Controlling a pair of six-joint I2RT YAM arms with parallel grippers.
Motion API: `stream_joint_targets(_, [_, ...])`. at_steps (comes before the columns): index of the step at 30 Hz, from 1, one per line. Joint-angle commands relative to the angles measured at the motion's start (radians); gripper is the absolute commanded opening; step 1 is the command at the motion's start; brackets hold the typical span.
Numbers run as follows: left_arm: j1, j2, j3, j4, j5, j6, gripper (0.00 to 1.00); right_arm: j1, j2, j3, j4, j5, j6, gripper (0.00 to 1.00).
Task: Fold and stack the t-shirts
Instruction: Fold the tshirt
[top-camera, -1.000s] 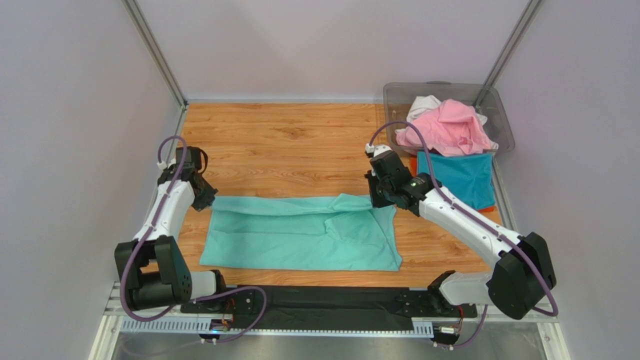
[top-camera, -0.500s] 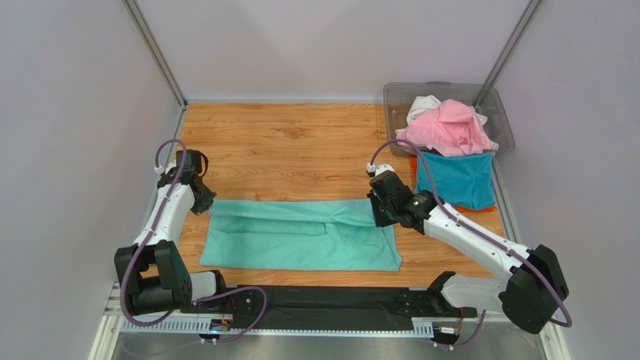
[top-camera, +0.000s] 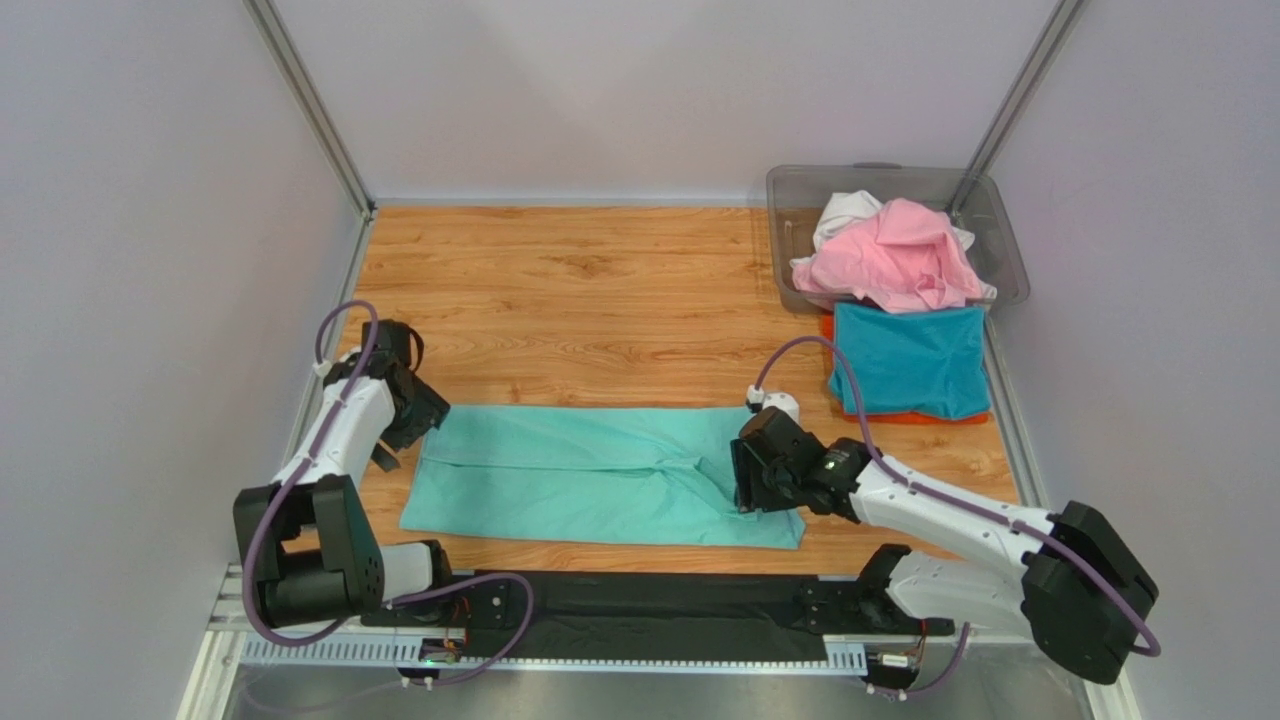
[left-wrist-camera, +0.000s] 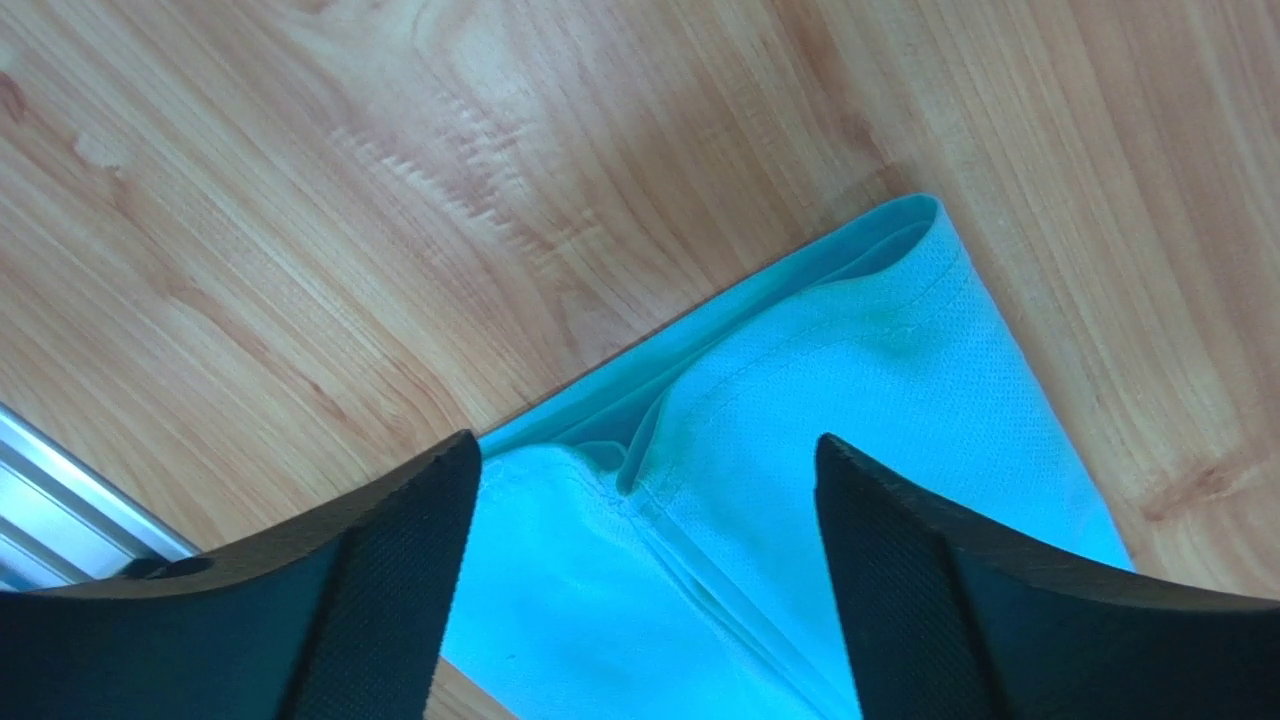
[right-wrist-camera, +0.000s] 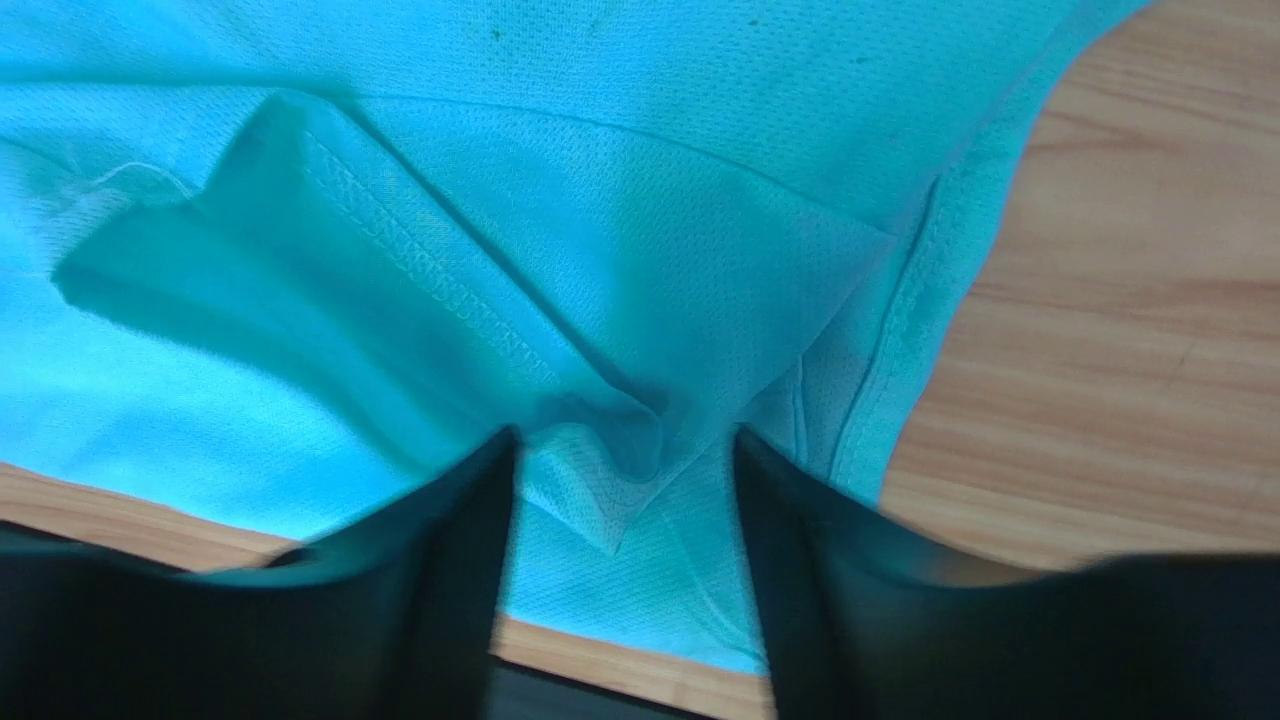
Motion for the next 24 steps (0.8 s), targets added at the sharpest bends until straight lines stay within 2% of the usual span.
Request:
stream_joint_targets(1, [0.001, -0.042, 0.031, -0.022, 0.005, -0.029, 0.91, 0.007, -0.083, 0.059, -0.047, 0.044, 0.053, 0.66])
stream_joint_targets(2, [0.0, -0.054, 0.034, -0.027, 0.013, -0.035, 0.97, 0.007, -0.097, 0.073, -0.059, 0.034, 0.041, 0.69])
stream_joint_targets(3, [0.0, -0.063, 0.034, -0.027, 0.036, -0.046, 1.0, 0.007, -0.119, 0.105, -0.067, 0.024, 0.033, 0.7])
stream_joint_targets(6, [0.0, -0.103, 0.037, -0.028, 0.099, -0.048, 1.0, 0.007, -0.146, 0.143, -0.062, -0.034, -0.005, 0.84])
stream_joint_targets(7, [0.0, -0.118, 0.037, -0.028, 0.116, -0.046, 1.0, 0.007, -0.146, 0.169, -0.044, -0.049, -0.017, 1.0])
stream_joint_targets(14, [-0.04, -0.172, 0.037, -0.024, 0.223, -0.006, 1.0, 0.006, 0.001, 0.295, 0.071, -0.077, -0.105, 1.0])
stream_joint_targets(20, [-0.081, -0.184, -0.026, 0.031, 0.288, 0.038, 1.0, 0.004, 0.288, 0.418, 0.133, -0.08, -0.18, 1.0])
stream_joint_targets(24, [-0.083, -0.192, -0.103, 0.128, 0.354, 0.067, 1.0, 0.003, 0.399, 0.47, 0.131, -0.094, -0.162, 1.0])
